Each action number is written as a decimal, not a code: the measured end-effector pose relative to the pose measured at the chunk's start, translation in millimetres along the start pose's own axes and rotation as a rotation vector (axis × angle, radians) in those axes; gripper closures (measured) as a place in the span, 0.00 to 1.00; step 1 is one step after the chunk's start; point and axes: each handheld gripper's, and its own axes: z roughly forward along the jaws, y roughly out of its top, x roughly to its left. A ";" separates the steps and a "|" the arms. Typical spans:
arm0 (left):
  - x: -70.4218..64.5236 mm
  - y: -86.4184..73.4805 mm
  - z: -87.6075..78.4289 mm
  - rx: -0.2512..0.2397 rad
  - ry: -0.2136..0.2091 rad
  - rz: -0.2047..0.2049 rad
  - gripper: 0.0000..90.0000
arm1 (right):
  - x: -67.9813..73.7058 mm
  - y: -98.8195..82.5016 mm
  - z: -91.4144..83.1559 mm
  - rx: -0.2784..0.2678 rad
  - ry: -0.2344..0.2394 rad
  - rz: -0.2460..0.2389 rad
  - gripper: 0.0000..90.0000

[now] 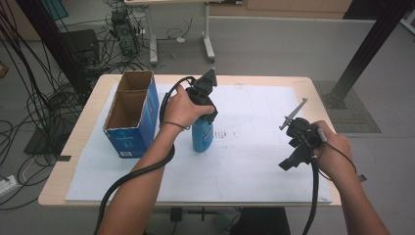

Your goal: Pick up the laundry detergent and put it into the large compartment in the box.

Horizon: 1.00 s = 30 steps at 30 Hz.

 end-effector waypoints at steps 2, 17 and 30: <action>-0.1 0.2 0.1 0.001 0.000 -0.002 0.42 | 0.0 -0.1 0.2 0.000 0.001 0.000 0.02; 0.1 0.5 0.1 0.004 -0.002 0.001 0.42 | -0.7 0.8 1.4 -0.002 0.002 0.000 0.02; 0.2 0.9 0.0 0.009 -0.002 0.006 0.42 | -1.7 1.4 2.9 -0.005 0.005 -0.002 0.02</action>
